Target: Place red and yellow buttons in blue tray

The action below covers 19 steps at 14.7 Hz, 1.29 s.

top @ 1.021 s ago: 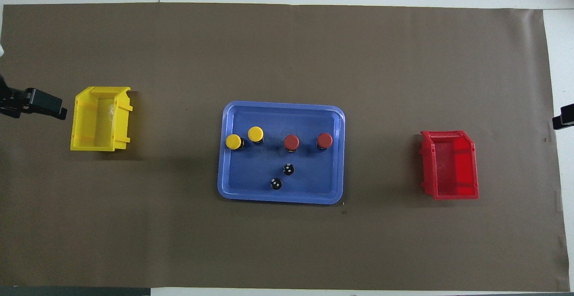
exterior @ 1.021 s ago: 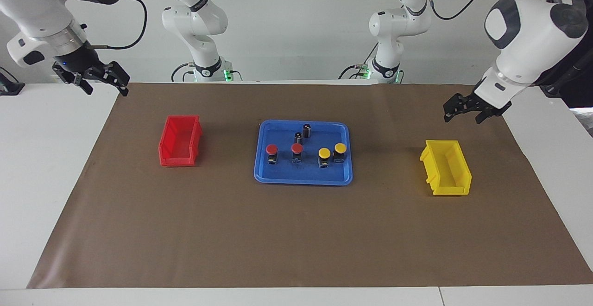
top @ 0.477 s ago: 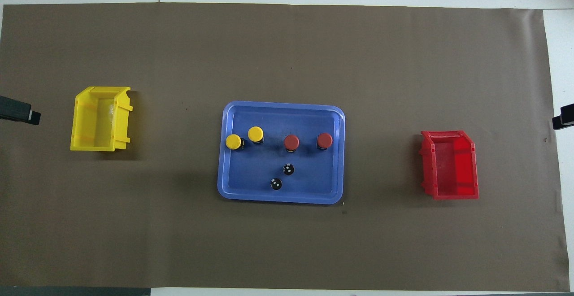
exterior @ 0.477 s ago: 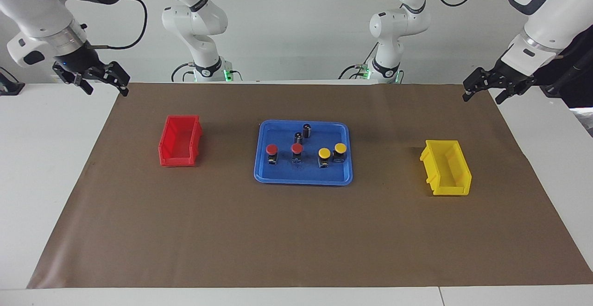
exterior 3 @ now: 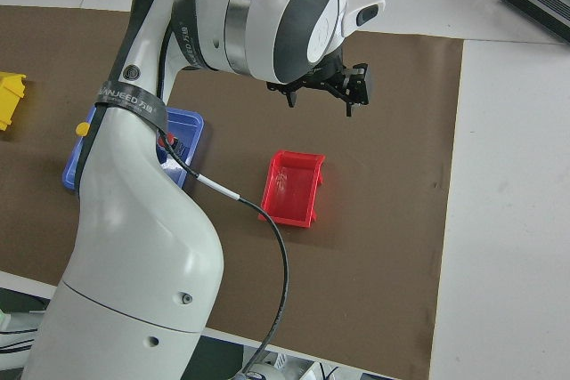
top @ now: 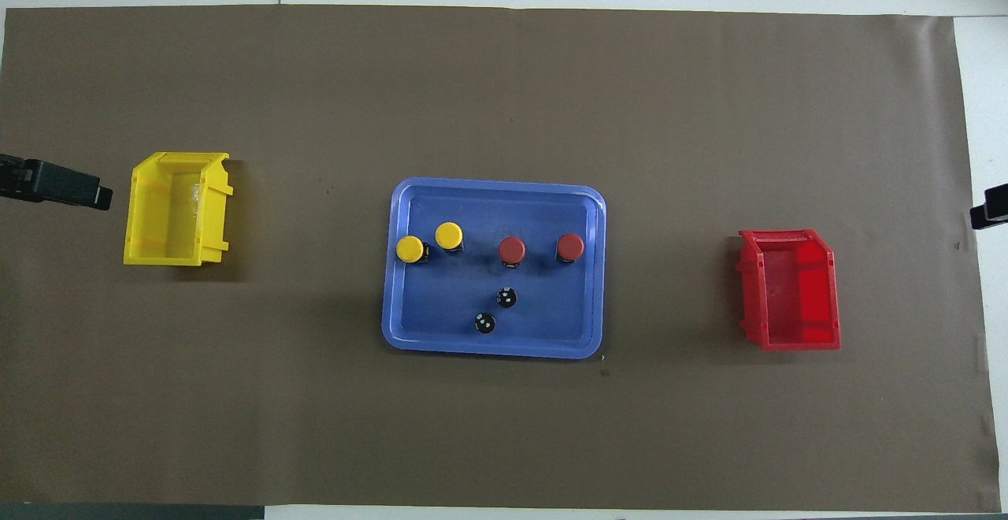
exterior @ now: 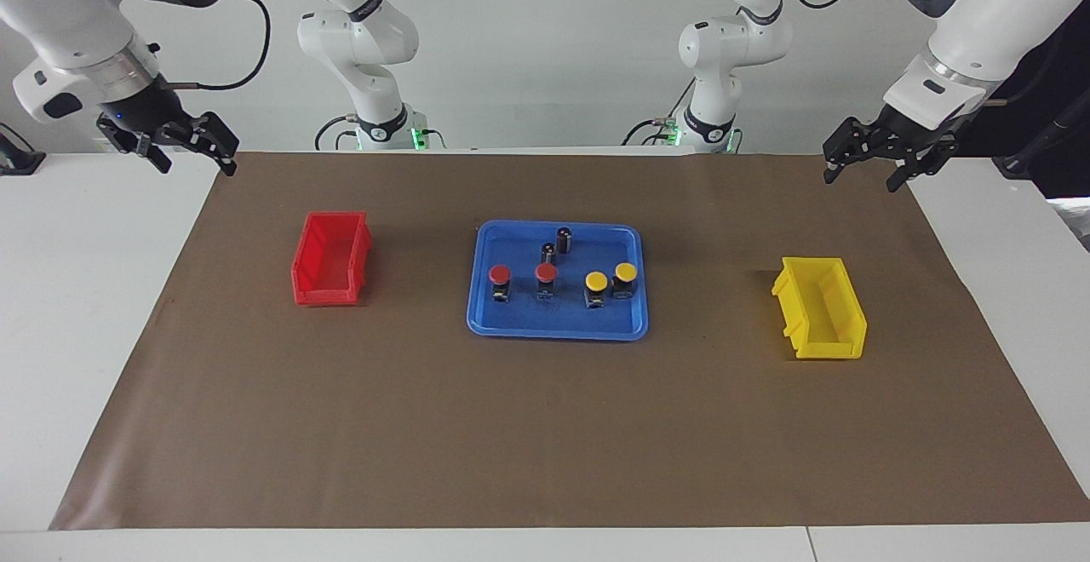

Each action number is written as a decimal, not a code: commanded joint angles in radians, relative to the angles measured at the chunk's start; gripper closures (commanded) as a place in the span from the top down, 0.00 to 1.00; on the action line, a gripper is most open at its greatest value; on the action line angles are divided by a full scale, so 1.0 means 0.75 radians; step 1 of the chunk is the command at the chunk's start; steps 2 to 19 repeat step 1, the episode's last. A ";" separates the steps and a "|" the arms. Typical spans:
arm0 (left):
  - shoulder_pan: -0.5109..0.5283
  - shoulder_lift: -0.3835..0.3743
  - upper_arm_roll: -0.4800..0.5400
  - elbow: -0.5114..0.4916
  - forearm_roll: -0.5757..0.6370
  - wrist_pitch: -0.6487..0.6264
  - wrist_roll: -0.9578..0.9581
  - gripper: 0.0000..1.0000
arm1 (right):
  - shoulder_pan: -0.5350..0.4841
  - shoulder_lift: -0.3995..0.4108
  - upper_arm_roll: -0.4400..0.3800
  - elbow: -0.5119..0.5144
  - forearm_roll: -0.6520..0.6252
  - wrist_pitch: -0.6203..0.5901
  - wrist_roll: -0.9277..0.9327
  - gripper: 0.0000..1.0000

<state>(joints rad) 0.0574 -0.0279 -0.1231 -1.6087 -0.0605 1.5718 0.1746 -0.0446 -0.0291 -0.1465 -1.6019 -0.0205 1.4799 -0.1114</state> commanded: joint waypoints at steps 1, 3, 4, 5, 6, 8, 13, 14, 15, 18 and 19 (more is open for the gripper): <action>-0.036 0.115 0.011 0.140 -0.013 -0.085 -0.026 1.00 | -0.002 -0.014 -0.001 -0.003 -0.001 -0.024 -0.021 1.00; -0.036 0.115 0.011 0.140 -0.013 -0.085 -0.026 1.00 | -0.002 -0.014 -0.001 -0.003 -0.001 -0.024 -0.021 1.00; -0.036 0.115 0.011 0.140 -0.013 -0.085 -0.026 1.00 | -0.002 -0.014 -0.001 -0.003 -0.001 -0.024 -0.021 1.00; -0.036 0.115 0.011 0.140 -0.013 -0.085 -0.026 1.00 | -0.002 -0.014 -0.001 -0.003 -0.001 -0.024 -0.021 1.00; -0.036 0.115 0.011 0.140 -0.013 -0.085 -0.026 1.00 | -0.002 -0.014 -0.001 -0.003 -0.001 -0.024 -0.021 1.00; -0.036 0.115 0.011 0.140 -0.013 -0.085 -0.026 1.00 | -0.002 -0.014 -0.001 -0.003 -0.001 -0.024 -0.021 1.00; -0.036 0.115 0.011 0.140 -0.013 -0.085 -0.026 1.00 | -0.002 -0.014 -0.001 -0.003 -0.001 -0.024 -0.021 1.00; -0.036 0.115 0.011 0.140 -0.013 -0.085 -0.026 1.00 | -0.002 -0.014 -0.001 -0.003 -0.001 -0.024 -0.021 1.00; -0.036 0.115 0.011 0.140 -0.013 -0.085 -0.026 1.00 | -0.002 -0.014 -0.001 -0.003 -0.001 -0.024 -0.021 1.00; -0.036 0.115 0.011 0.140 -0.013 -0.085 -0.026 1.00 | -0.002 -0.014 -0.001 -0.003 -0.001 -0.024 -0.021 1.00; -0.036 0.115 0.011 0.140 -0.013 -0.085 -0.026 1.00 | -0.002 -0.014 -0.001 -0.003 -0.001 -0.024 -0.021 1.00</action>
